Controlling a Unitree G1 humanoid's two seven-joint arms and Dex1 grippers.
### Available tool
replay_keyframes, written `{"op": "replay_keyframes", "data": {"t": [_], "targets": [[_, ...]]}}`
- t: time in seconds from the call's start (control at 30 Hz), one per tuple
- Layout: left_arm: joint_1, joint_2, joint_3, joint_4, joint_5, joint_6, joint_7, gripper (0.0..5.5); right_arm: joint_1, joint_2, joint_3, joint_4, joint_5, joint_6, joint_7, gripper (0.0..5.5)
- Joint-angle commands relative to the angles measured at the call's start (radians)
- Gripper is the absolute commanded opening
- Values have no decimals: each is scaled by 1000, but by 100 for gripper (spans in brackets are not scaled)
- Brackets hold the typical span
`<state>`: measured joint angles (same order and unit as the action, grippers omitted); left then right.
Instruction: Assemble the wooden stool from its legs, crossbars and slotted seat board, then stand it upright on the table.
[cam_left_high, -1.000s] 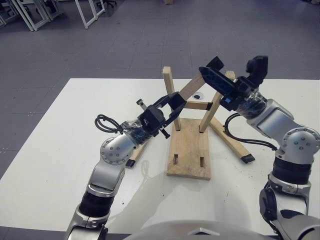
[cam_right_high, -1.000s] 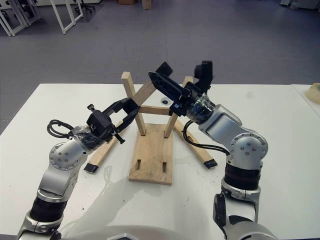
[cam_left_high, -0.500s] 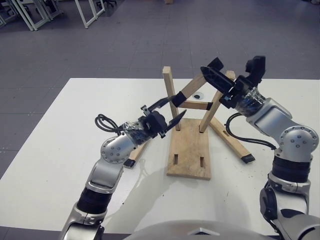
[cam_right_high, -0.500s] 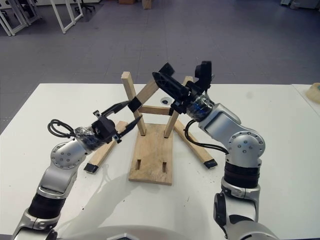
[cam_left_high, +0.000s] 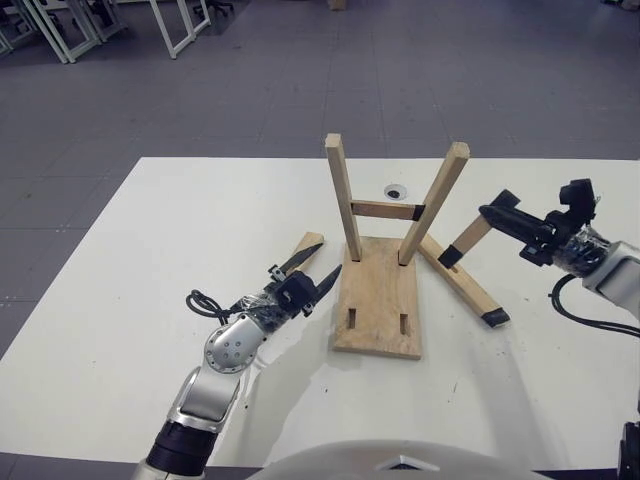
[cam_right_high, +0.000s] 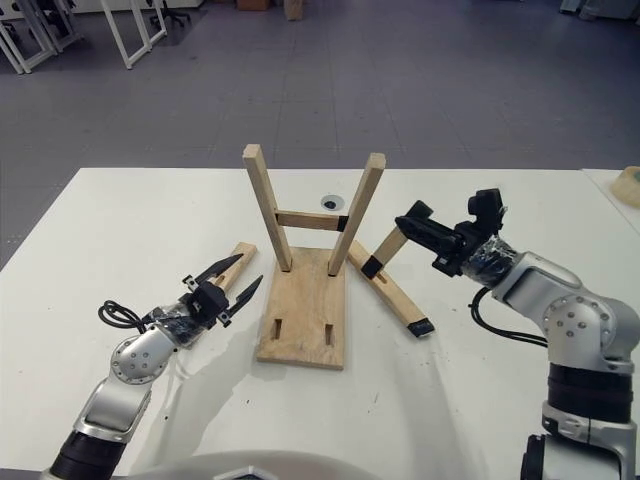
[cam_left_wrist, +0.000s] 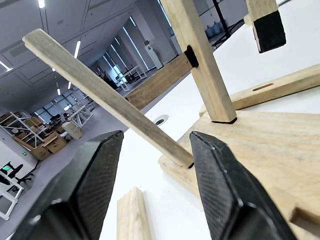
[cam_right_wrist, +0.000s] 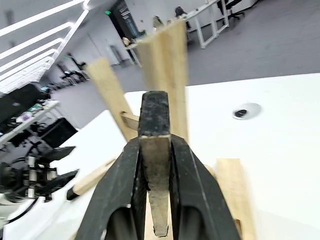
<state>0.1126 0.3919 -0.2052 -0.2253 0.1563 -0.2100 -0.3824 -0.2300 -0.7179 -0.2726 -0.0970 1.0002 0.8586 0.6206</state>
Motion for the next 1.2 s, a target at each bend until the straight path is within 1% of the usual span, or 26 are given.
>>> {"op": "replay_keyframes", "data": {"t": [0.03, 0.13, 0.27, 0.37, 0.5, 0.73, 0.9, 1.03, 1.2], "targets": [[-37, 10, 10, 47, 45, -3, 16, 246, 15, 18, 35, 93, -143, -106, 27, 41], [-69, 19, 10, 78, 36, -9, -6, 246, 53, 41, 23, 147, -224, -180, 28, 41], [-58, 32, 11, 82, 33, -13, -22, 246, 53, 87, 18, 197, -275, -225, 20, 41], [-51, 32, 10, 76, 19, -9, -32, 246, 64, 109, 10, 187, -281, -227, 14, 41], [-33, 29, 12, 76, 22, -12, -28, 246, 29, 104, -16, 157, -265, -221, 9, 41], [-35, 20, 14, 86, 23, -12, -19, 246, -25, 156, 40, 185, -317, -241, 19, 41], [-38, 20, 15, 87, 23, -10, -22, 246, -54, 191, 66, 256, -365, -278, 34, 41], [-40, 24, 18, 90, 21, -9, -26, 246, -65, 188, 56, 305, -389, -301, 48, 41], [-28, 20, 20, 85, 25, -6, -16, 246, -15, 155, 37, 260, -395, -287, 70, 41]]}}
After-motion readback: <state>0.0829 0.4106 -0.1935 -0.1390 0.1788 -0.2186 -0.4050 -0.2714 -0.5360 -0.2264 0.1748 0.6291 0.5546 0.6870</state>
